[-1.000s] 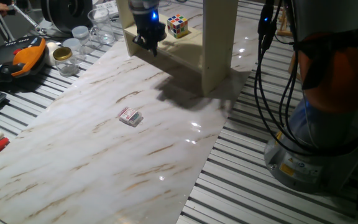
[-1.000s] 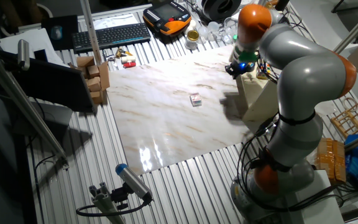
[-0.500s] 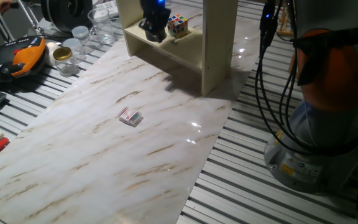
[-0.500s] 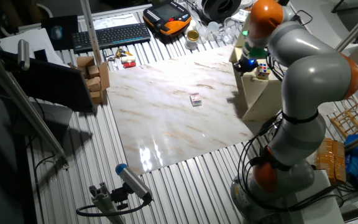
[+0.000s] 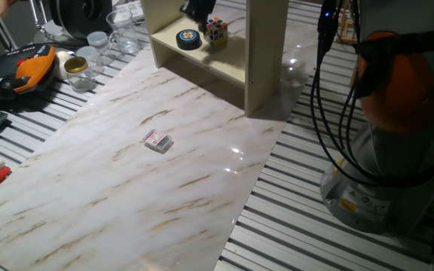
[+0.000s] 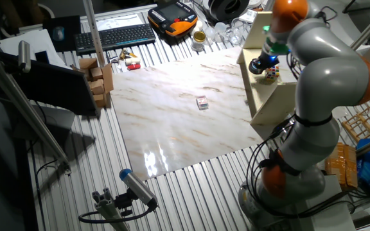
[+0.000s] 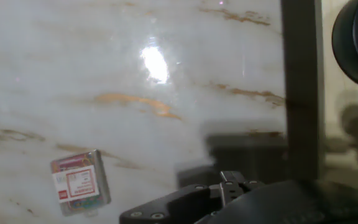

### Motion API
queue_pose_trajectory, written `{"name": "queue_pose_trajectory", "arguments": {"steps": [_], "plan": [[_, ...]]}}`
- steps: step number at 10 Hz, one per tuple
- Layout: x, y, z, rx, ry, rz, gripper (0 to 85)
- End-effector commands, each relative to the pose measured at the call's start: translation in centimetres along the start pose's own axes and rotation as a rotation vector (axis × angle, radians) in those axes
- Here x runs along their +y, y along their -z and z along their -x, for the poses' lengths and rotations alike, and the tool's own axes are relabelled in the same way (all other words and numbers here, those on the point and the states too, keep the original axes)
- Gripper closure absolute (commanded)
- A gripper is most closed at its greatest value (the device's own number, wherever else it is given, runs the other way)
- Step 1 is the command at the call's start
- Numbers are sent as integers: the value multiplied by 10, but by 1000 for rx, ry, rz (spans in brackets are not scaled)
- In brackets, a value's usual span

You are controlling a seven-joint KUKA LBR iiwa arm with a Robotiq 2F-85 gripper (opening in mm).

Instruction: Take the object down from the shelf

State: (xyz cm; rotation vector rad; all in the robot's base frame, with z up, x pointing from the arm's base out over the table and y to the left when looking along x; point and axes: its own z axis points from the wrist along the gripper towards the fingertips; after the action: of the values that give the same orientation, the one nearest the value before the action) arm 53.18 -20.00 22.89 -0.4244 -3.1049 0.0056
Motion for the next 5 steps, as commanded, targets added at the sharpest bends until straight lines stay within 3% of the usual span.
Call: {"name": "queue_pose_trajectory", "arguments": {"steps": [1,5], "plan": [[-18,0,3,-1,-11,12,850],[-42,7,8,-3,-4,-11,850]]}}
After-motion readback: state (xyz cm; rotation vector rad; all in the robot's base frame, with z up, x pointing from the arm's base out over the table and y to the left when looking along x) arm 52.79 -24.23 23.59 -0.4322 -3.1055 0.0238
